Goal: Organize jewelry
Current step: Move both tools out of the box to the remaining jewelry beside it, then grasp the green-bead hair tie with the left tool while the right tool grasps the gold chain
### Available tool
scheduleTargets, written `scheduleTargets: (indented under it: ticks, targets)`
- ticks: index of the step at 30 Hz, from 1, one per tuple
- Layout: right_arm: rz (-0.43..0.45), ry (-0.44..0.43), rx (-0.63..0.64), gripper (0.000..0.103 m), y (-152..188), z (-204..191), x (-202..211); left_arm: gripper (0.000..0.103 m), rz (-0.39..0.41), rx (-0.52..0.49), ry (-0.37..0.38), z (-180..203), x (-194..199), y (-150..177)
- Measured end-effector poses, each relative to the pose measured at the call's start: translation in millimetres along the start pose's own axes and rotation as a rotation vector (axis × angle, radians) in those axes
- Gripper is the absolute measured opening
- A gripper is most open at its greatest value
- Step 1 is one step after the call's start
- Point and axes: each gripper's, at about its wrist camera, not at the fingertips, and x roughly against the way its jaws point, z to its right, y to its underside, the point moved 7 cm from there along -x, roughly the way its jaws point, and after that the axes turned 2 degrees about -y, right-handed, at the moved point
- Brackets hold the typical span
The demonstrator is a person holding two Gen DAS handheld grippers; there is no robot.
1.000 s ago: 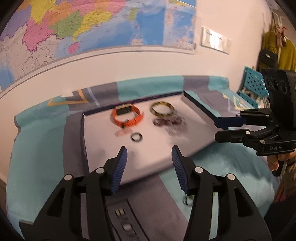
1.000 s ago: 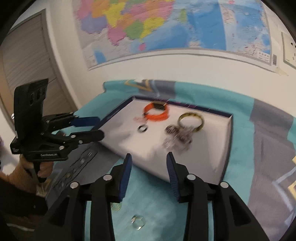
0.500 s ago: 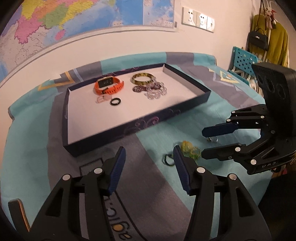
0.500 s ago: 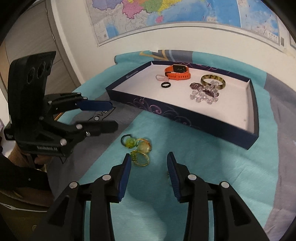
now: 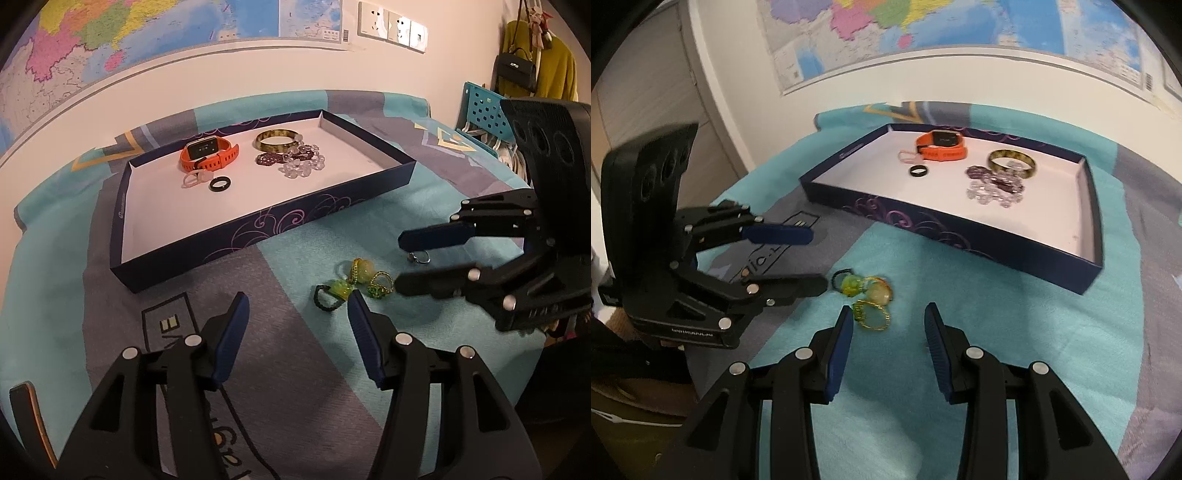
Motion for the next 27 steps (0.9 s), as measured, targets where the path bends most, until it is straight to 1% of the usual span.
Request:
scheduleTargets:
  ticks: [3,6,8,10,14,18,20,22,23,27]
  targets:
    - [0.002,0.008,-0.014,0.038,2.1,4.6,3.6,0.055,-0.003,-0.008,0.01,2.9,-1.7,0.1]
    - [0.01,0.013,-0.029,0.043,3.2,8.3,7.3,0.055,-0.009,-0.022,0.012,6.9,-4.4,-0.2]
    - [0.015,0.01,-0.042,0.049,3.8,10.0,9.4,0.054,-0.014,-0.032,0.015,9.4,-6.9,-0.5]
    - [0.016,0.01,-0.048,0.049,4.8,10.7,10.2,0.054,-0.02,-0.047,0.022,12.7,-9.7,-1.0]
    - [0.014,0.007,-0.051,0.049,5.6,10.4,10.9,0.048,-0.035,-0.079,0.025,18.2,-17.3,-3.5]
    - [0.012,0.007,-0.056,0.05,7.1,11.3,10.4,0.041,-0.049,-0.085,0.038,19.2,-22.1,-5.1]
    - [0.01,0.008,-0.057,0.05,7.9,11.7,10.7,0.032,-0.051,-0.09,0.043,20.1,-22.0,-5.0]
    - [0.01,0.004,-0.06,0.05,8.1,11.9,10.5,0.027,-0.052,-0.093,0.046,21.1,-21.6,-4.4]
    - [0.01,0.004,-0.059,0.05,8.0,11.7,10.2,0.026,-0.052,-0.093,0.047,22.0,-20.8,-3.7]
    - [0.012,-0.006,-0.053,0.05,6.8,8.7,9.8,0.024,-0.051,-0.079,0.052,21.5,-18.0,-1.3]
